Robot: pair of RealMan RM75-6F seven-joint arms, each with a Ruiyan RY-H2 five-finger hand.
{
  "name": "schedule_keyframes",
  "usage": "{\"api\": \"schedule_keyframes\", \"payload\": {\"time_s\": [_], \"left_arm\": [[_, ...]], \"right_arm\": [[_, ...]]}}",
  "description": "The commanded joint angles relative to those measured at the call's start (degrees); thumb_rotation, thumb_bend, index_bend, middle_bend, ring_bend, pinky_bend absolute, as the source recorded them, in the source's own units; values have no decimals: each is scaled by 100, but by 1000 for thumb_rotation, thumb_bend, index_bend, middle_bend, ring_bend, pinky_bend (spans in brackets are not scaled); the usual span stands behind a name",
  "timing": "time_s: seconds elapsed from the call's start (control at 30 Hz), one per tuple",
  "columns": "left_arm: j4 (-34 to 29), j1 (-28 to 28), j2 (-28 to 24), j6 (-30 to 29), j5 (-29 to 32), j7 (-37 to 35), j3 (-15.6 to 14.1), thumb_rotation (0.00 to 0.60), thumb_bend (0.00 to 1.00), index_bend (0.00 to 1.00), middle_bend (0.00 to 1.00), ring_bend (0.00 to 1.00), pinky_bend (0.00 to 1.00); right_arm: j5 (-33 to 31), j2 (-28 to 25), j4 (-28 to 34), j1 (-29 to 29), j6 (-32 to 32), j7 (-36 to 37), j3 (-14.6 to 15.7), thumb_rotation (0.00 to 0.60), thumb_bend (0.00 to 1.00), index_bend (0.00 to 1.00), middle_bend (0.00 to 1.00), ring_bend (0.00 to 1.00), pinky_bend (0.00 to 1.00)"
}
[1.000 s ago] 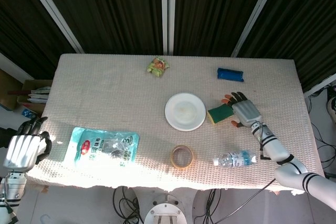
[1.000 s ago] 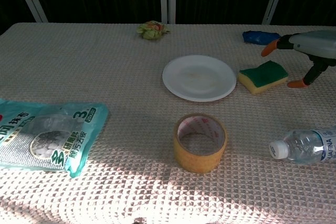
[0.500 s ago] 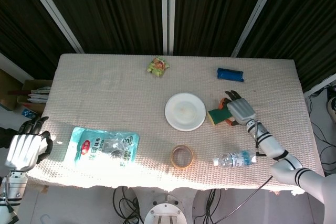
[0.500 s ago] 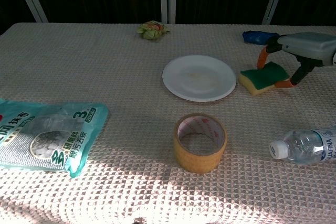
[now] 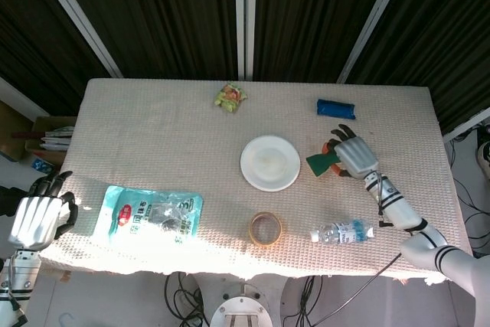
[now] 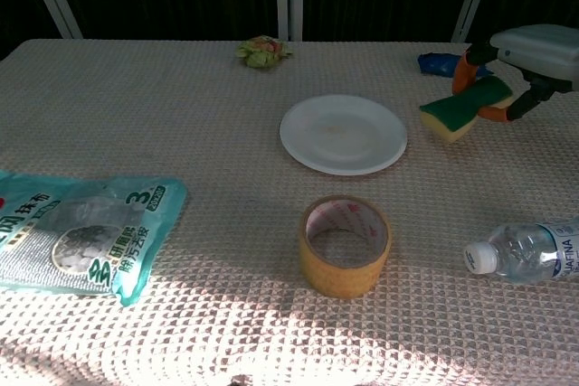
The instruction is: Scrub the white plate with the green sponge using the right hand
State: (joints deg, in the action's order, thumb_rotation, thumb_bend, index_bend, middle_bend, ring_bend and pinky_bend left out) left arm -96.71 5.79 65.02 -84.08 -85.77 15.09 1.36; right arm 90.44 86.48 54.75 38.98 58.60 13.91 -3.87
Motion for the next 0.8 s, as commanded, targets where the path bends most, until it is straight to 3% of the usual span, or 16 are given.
{"api": "schedule_keyframes", "payload": {"time_s": [0.03,0.17,0.37,0.8], "left_arm": [[27,6,18,0,-2,-26,6,600,47,233,138,108,166],[110,27,76,35,-23,-88,-5,600,46,233,137,108,166],[269,9,123,37,-24,-237,-29,600,46,234,137,108,166],[549,-55,180,3,-22,-539,-68,600,46,233,138,108,166]], "right_arm": [[154,-287,359,152,185,-393,-120,600,325,678,416,167,111],[190,-178,500,525,-61,-1035,-252,600,356,712,416,188,119],[175,716,-75,961,-246,-1793,-371,600,379,745,434,221,122],[190,2373,-1759,1126,134,-1948,-234,600,396,765,455,240,120]]}}
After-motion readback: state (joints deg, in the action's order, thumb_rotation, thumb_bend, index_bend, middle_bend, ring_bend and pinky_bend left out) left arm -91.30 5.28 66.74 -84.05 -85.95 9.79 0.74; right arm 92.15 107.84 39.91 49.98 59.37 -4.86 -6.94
